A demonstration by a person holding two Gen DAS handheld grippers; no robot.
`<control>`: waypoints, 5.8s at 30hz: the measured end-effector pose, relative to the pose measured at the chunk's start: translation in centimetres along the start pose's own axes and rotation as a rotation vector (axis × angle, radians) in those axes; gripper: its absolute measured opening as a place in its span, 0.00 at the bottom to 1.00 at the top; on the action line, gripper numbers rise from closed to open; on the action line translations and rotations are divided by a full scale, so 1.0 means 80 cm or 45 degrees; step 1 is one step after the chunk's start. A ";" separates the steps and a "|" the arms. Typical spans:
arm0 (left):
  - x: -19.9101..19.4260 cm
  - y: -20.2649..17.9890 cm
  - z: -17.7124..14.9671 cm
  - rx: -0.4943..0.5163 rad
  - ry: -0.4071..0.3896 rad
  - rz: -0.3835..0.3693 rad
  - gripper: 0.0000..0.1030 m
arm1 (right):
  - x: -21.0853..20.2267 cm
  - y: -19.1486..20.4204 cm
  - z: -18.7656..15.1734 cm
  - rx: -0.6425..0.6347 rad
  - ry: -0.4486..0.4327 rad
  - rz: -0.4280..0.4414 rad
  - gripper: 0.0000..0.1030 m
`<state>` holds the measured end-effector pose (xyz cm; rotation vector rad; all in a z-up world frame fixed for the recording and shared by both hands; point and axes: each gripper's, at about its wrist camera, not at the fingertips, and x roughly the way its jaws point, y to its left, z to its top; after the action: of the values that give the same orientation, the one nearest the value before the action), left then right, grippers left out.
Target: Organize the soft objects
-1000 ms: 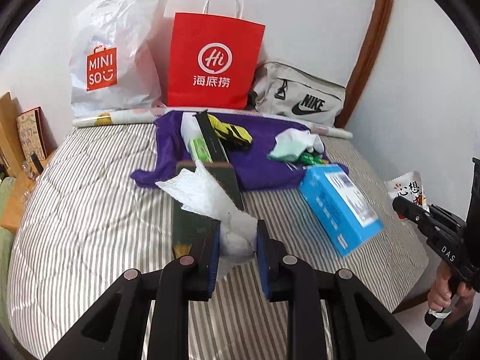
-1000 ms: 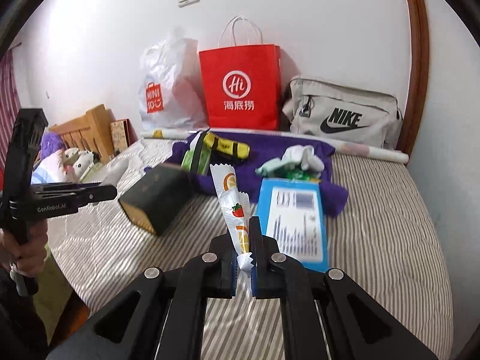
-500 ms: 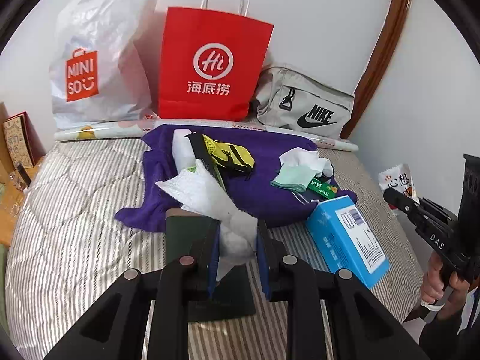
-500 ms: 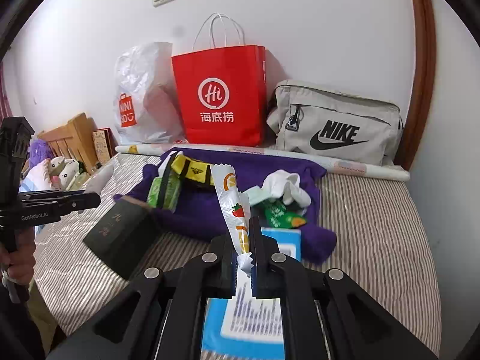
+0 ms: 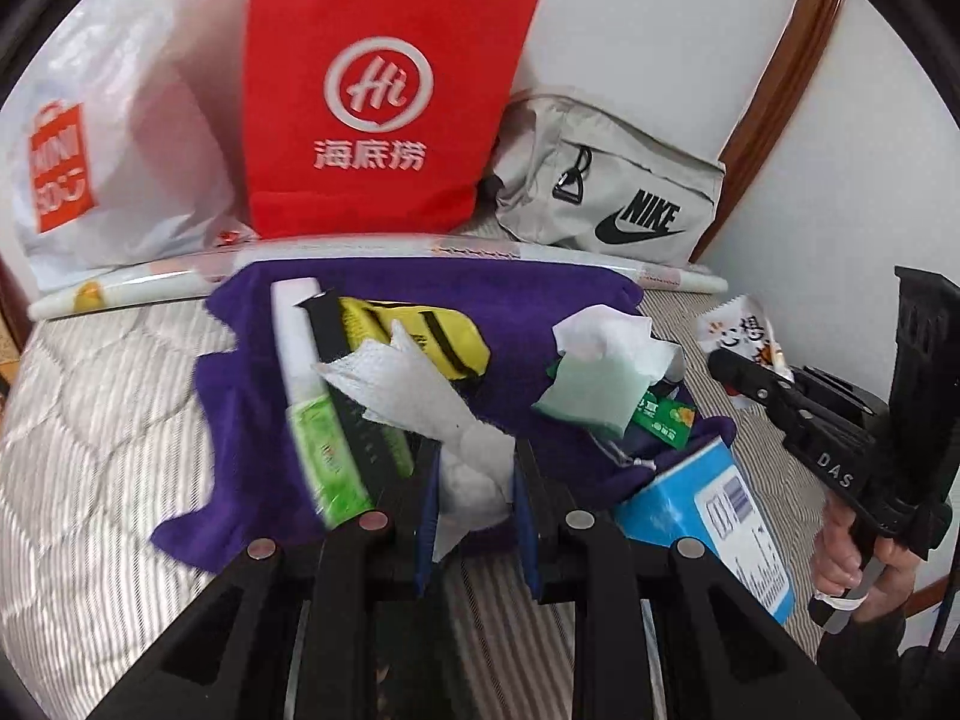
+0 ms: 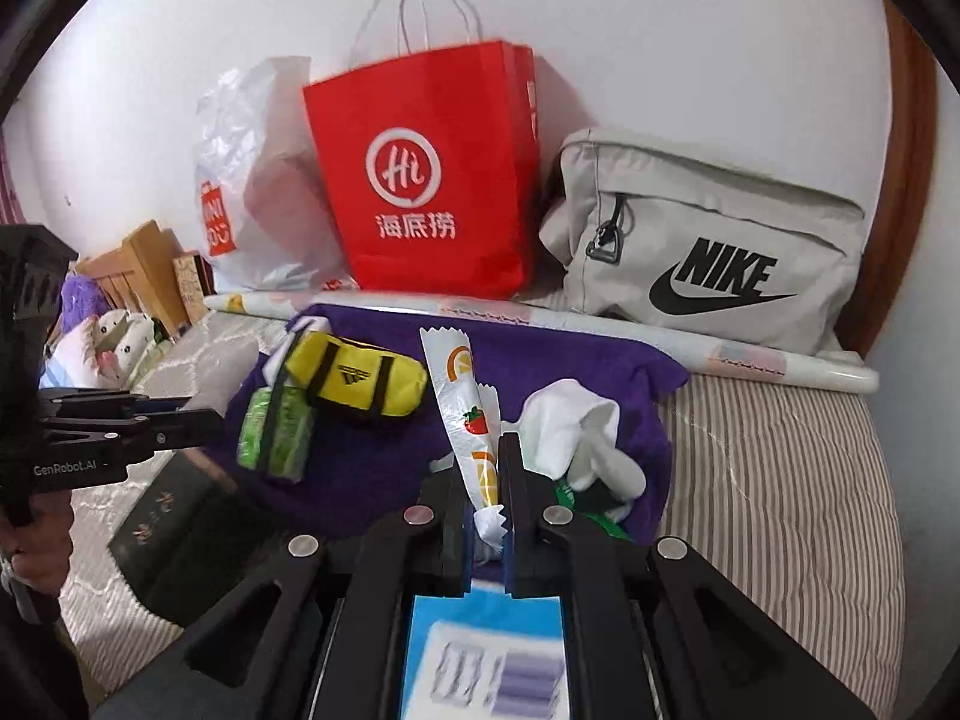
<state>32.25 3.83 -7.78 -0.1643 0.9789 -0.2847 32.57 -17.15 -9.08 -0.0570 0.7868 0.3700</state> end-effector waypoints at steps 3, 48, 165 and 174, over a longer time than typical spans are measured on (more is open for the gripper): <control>0.024 -0.006 0.011 0.018 0.048 -0.025 0.21 | 0.019 -0.005 0.007 -0.010 0.034 0.000 0.06; 0.057 0.020 0.026 -0.057 0.178 0.019 0.59 | 0.061 -0.004 0.027 -0.005 0.180 0.046 0.56; -0.307 -0.126 -0.265 -0.003 -0.341 0.318 0.92 | -0.366 0.144 -0.209 0.128 -0.177 -0.222 0.98; -0.307 -0.126 -0.265 -0.004 -0.339 0.323 0.92 | -0.367 0.147 -0.210 0.119 -0.171 -0.218 0.98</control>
<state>-0.01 1.64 2.68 -0.0769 0.7259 -0.0266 -1.86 -18.24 0.63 -0.0116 0.6596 0.1728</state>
